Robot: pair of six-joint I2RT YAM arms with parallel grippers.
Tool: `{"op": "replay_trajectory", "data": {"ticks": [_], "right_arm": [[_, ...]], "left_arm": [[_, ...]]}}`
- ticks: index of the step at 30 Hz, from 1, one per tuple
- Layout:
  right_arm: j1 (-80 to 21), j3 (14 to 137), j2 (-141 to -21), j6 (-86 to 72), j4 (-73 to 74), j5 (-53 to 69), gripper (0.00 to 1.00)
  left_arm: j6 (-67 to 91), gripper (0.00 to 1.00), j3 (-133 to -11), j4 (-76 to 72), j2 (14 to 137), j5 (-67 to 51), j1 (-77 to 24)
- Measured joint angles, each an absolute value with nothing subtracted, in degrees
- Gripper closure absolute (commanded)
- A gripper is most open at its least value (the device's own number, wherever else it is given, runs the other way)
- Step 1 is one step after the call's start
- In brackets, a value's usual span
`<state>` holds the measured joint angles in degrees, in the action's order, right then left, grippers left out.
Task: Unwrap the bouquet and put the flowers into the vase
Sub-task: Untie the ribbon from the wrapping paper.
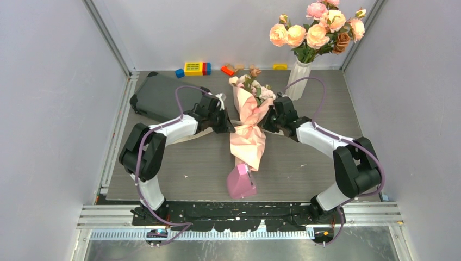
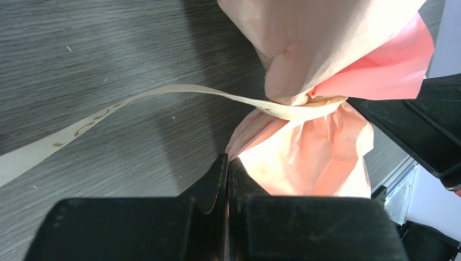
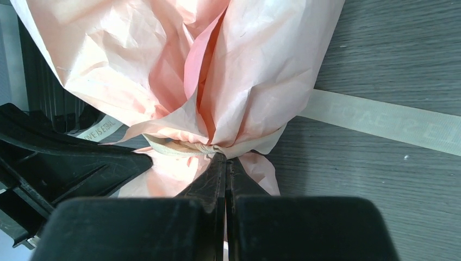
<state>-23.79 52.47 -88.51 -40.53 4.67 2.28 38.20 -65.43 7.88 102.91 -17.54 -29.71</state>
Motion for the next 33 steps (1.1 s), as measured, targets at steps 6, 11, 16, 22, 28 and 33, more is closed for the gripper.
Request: {"op": "replay_trajectory", "data": {"ticks": [6,11,16,22,28,33], "right_arm": [[-23.0,52.4,-87.9,-39.2,5.5,3.3,0.92],[-20.4,52.4,-86.5,-36.9,6.5,-0.2,0.89],[-16.7,52.4,-85.4,-35.8,7.7,-3.5,0.83],[-16.8,52.4,-84.5,-32.6,8.4,-0.2,0.71],[-18.0,52.8,-84.4,-27.6,8.2,6.9,0.68],[-22.4,57.8,-87.0,-23.0,9.1,9.7,0.68]], "left_arm": [[38.6,1.00,-65.4,7.5,102.9,-17.8,-29.8],[38.0,1.00,-63.9,10.2,102.5,-15.2,-29.1],[37.8,1.00,-62.5,13.0,102.4,-13.0,-27.7],[37.1,1.00,-61.8,13.0,101.3,-12.9,-27.6],[37.0,1.00,-60.6,11.5,100.5,-14.0,-27.6],[37.0,1.00,-60.6,11.3,100.1,-14.5,-27.6]]}}
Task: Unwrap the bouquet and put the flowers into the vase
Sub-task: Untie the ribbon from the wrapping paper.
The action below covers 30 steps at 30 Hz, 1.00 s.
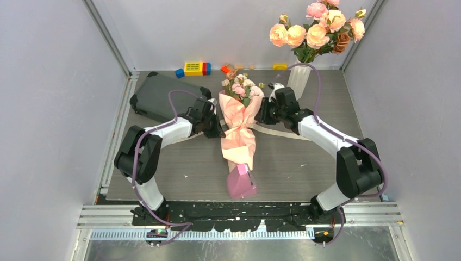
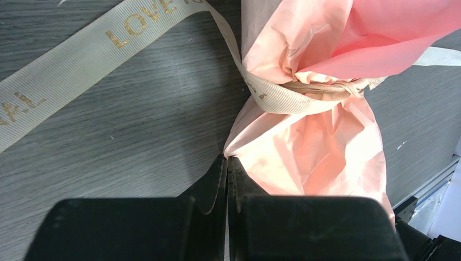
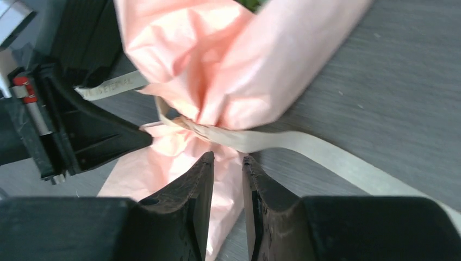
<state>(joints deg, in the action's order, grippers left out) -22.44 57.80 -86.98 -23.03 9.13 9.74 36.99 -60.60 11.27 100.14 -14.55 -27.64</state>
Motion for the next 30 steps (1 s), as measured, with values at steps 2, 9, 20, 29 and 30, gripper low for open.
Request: {"op": "replay_trajectory", "data": {"ticks": [2,9,20,29,30], "right_arm": [[-24.1,60.5,-88.8,-21.3,9.1,10.3,0.69],[-28.1,69.3,-97.1,-16.6,10.4,11.2,0.69],[-29.8,70.2,-100.6,-13.9,13.0,12.7,0.69],[-30.9,70.2,-101.2,-12.9,13.6,12.4,0.69],[-31.1,70.2,-101.3,-12.7,13.6,12.3,0.69]], "left_arm": [[37.0,1.00,-60.6,11.2,100.1,-14.6,-27.6],[37.0,1.00,-60.6,11.1,100.1,-15.0,-27.6],[36.8,1.00,-60.9,11.4,100.1,-15.0,-27.6],[36.8,1.00,-61.1,11.4,100.1,-15.0,-27.6],[36.8,1.00,-61.1,11.4,100.1,-15.1,-27.6]]}}
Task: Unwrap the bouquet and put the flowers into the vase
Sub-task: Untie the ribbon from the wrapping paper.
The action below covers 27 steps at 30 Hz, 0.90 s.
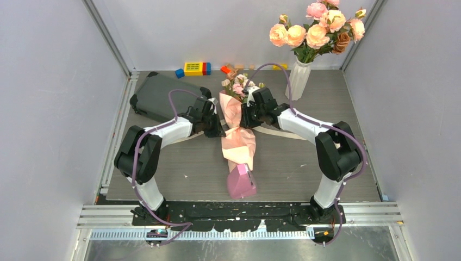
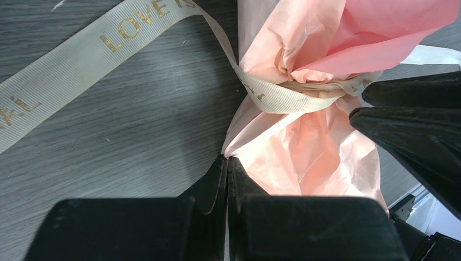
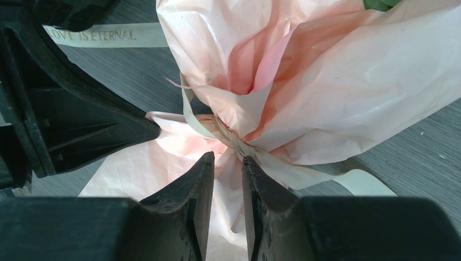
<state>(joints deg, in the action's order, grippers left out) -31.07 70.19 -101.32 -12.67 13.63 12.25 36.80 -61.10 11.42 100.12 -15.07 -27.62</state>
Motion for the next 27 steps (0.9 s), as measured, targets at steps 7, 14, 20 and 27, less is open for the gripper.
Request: {"op": "replay_trajectory", "data": {"ticks": [7,14,20,27], "right_arm": [[-32.4,70.2,-102.0,-11.9,14.2,8.9,0.78],[-32.9,70.2,-102.1,-11.7,14.2,3.1,1.00],[-33.1,67.4,-100.7,-13.3,10.7,-0.8,1.00],[-33.0,63.1,-96.6,-16.3,6.4,-3.8,1.00]], "left_arm": [[36.8,1.00,-61.3,11.4,100.1,-15.2,-27.6],[36.8,1.00,-61.4,11.4,100.1,-15.2,-27.6],[36.9,1.00,-61.4,11.4,100.1,-15.2,-27.6],[37.1,1.00,-61.4,11.4,100.1,-15.1,-27.6]]}}
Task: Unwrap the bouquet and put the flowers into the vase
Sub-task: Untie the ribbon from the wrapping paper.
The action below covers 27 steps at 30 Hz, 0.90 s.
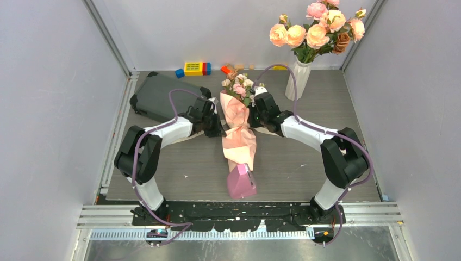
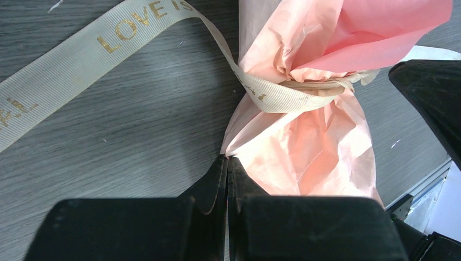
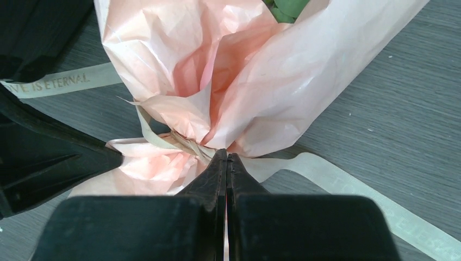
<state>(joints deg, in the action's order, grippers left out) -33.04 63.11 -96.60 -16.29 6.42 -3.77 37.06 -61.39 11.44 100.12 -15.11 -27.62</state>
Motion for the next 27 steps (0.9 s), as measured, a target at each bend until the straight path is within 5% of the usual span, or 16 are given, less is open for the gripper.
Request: {"op": "replay_trajectory", "data": {"ticks": [3,6,12,27], "right_arm": [[-33.0,63.0,-96.2,-16.4,5.8,-2.2,0.99],[-33.0,63.0,-96.2,-16.1,6.0,1.5,0.86],[-33.0,63.5,-96.2,-14.4,7.1,5.8,0.74],[-33.3,64.9,-99.4,-11.8,9.1,5.6,0.69]], "left_arm": [[37.0,1.00,-61.4,11.4,100.1,-15.0,-27.6],[37.0,1.00,-61.4,11.5,100.1,-15.0,-27.6],[37.0,1.00,-61.4,11.6,99.7,-15.0,-27.4],[37.1,1.00,-61.4,11.7,99.5,-15.0,-27.4]]}}
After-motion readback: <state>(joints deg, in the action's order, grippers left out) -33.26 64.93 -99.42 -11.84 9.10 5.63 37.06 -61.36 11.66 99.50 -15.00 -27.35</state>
